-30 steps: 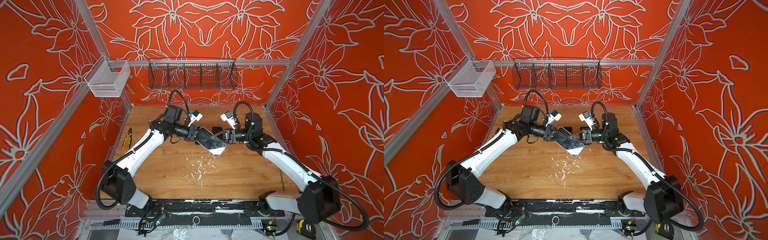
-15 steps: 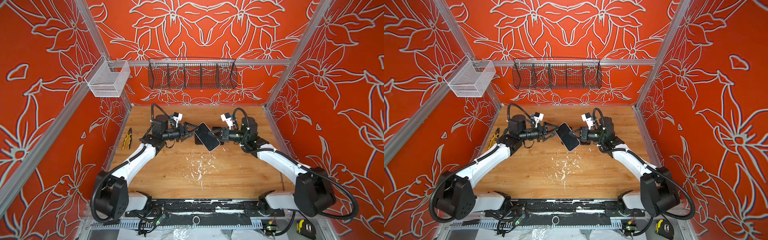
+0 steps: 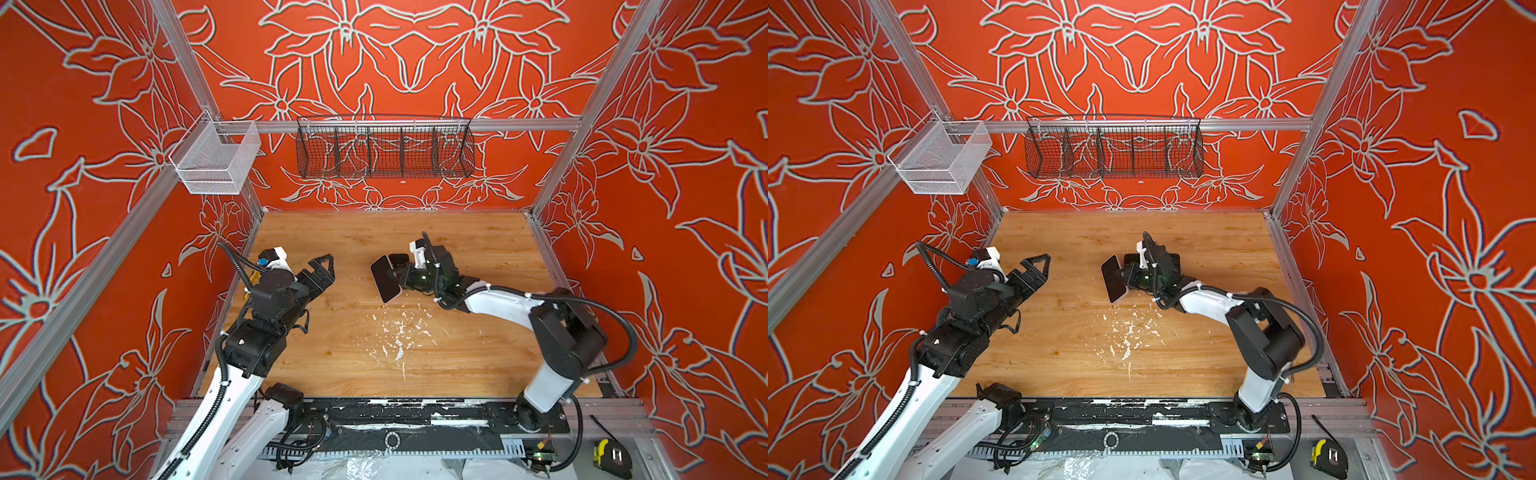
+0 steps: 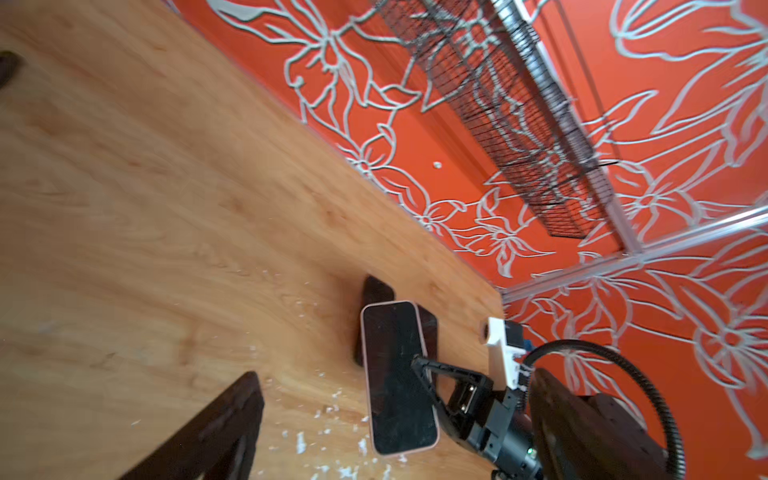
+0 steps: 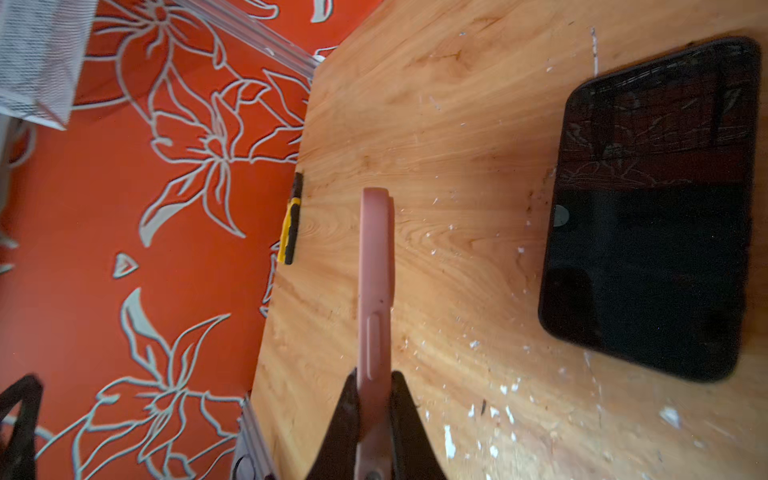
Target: Put the phone into the phone case
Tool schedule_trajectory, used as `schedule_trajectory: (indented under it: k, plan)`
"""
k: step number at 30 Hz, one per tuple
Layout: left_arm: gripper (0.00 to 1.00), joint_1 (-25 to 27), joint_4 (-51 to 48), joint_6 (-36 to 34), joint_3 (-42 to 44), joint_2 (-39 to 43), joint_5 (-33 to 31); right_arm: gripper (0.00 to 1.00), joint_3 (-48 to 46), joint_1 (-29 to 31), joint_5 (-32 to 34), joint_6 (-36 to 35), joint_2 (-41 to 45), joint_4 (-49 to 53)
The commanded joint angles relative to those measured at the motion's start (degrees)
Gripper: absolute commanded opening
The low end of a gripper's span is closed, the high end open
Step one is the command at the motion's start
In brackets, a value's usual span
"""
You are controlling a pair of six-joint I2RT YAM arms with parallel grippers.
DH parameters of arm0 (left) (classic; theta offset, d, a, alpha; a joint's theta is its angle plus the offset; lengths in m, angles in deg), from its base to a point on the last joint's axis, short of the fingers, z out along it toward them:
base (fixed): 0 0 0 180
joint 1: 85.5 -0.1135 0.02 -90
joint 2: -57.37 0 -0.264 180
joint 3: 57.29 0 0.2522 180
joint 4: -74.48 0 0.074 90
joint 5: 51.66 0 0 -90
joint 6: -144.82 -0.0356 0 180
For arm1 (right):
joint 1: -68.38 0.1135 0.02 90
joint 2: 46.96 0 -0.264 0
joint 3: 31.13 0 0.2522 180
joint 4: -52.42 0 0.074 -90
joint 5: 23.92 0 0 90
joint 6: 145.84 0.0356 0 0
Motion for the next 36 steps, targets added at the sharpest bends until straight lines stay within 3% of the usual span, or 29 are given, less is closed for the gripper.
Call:
schedule_trajectory:
  k: [1,6,11,30,36]
  plan:
    - [0.97,-0.3,-8.4,-3.7,0.5,-0.4,-5.3,0.0,6.5,1.5,9.2,3.1,-5.4,-6.7]
    - [0.97,-0.3,-11.0,-5.2,0.6,0.7,-6.0,0.0,13.0,2.6,13.1,7.4,-14.6,-8.2]
    - [0.97,-0.3,-11.0,-6.1,1.2,2.9,-7.1,0.0,17.2,3.8,17.4,7.1,-19.0,-6.2]
    - [0.97,-0.3,-8.5,-8.2,1.4,1.3,-6.5,0.0,23.3,4.0,15.6,9.2,-27.6,-1.8]
    - [0.97,-0.3,-8.9,-8.1,1.1,1.0,-6.3,0.1,23.1,3.9,16.4,8.3,-28.0,-0.5]
